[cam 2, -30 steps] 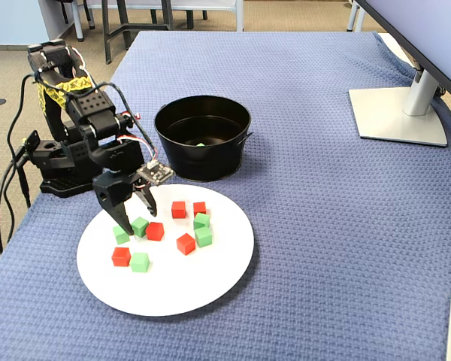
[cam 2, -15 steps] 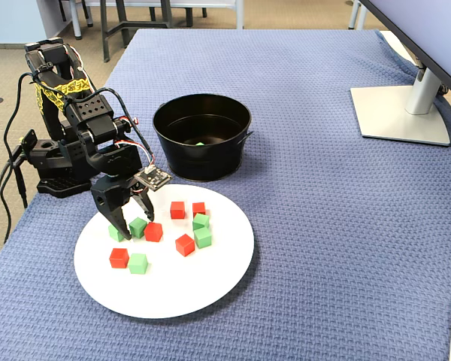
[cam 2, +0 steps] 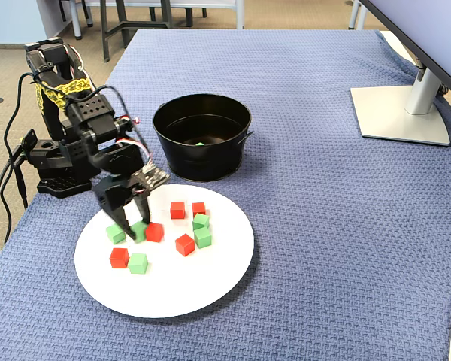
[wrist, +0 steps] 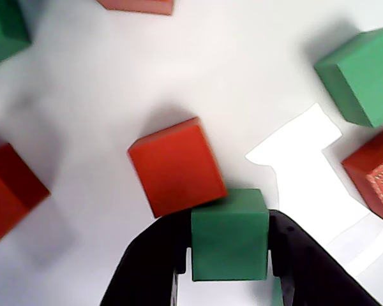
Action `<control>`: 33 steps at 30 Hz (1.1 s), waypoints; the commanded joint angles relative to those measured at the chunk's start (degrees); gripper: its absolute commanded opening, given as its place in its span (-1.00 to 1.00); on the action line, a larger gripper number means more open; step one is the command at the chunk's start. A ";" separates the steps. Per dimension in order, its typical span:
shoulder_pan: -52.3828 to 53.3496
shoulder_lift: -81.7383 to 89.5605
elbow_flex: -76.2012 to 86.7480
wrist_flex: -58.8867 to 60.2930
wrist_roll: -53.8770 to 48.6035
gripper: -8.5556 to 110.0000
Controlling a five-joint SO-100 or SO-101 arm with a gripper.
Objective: Pick up the green cubes from the white plate and place them in the black recipient
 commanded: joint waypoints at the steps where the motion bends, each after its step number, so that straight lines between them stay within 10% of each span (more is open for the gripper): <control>1: -3.96 7.47 -8.61 13.18 8.53 -0.86; 14: -22.50 28.65 -28.48 47.20 37.09 -0.86; 27: -54.14 27.07 -22.59 34.98 68.38 -0.86; 30: -58.18 21.62 -23.12 32.43 70.49 -0.20; 33: -59.59 21.09 -24.08 34.10 69.17 -0.14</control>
